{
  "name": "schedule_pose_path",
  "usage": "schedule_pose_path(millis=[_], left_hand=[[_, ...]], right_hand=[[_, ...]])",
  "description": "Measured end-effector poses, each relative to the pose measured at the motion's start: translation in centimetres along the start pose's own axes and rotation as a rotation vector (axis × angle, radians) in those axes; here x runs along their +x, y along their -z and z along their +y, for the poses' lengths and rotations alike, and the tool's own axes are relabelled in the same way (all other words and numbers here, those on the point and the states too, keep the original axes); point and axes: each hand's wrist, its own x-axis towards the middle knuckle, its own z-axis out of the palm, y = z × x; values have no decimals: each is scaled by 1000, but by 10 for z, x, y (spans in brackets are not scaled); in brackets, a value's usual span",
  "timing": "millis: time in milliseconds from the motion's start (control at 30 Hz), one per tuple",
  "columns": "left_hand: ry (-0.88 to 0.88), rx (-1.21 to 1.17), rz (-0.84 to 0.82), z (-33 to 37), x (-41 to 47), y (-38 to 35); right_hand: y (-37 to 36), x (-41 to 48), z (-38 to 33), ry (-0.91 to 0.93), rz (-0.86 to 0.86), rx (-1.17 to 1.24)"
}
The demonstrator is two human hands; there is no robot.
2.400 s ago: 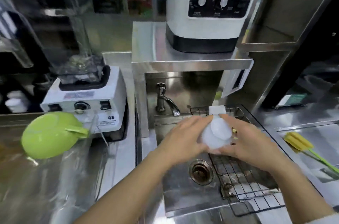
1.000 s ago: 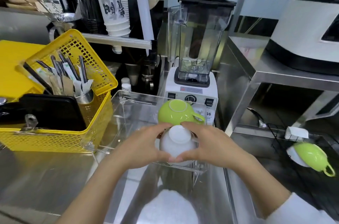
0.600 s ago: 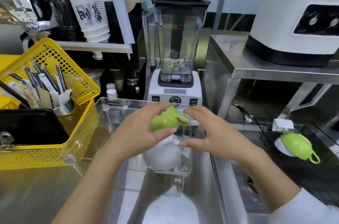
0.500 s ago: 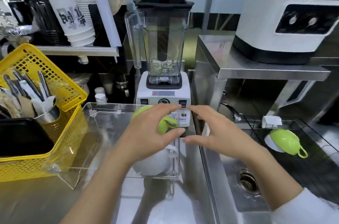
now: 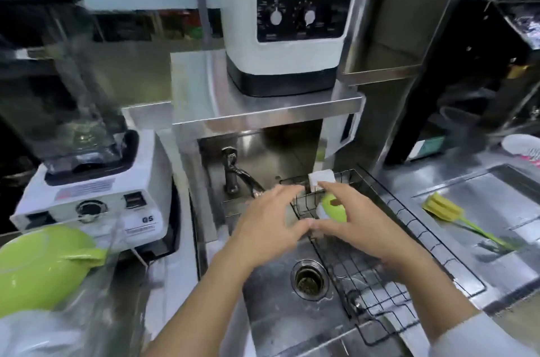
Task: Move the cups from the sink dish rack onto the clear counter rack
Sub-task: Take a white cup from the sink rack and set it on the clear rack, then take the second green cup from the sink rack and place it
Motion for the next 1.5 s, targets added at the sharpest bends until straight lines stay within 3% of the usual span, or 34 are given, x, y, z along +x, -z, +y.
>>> schedule_pose_path(millis=[200,400,533,733,967,1233,1333,1500], left_hand=[[113,-20,-133,-16,81,-82],[225,-16,-246,-43,133,-144],[252,37,-281,-48,155,-170],[331,-6,-332,-56,177,-195],[370,-188,-202,-48,175,-207],[191,-233,-14,-21,156,-166],[66,-194,73,1,136,-148],[-149,-166,180,38,95,-92]], right_hand=[[13,35,110,-224,29,95],[-8,68,185,-296,-66,30],[-28,91,210,-286,-68,-55],[-50,109,233,-339,-133,75],[-57,109,228,-356,-56,84],[-30,76,176,-209,215,205],[-21,55,154,-85,328,353],[-11,19,109,-53,443,484]])
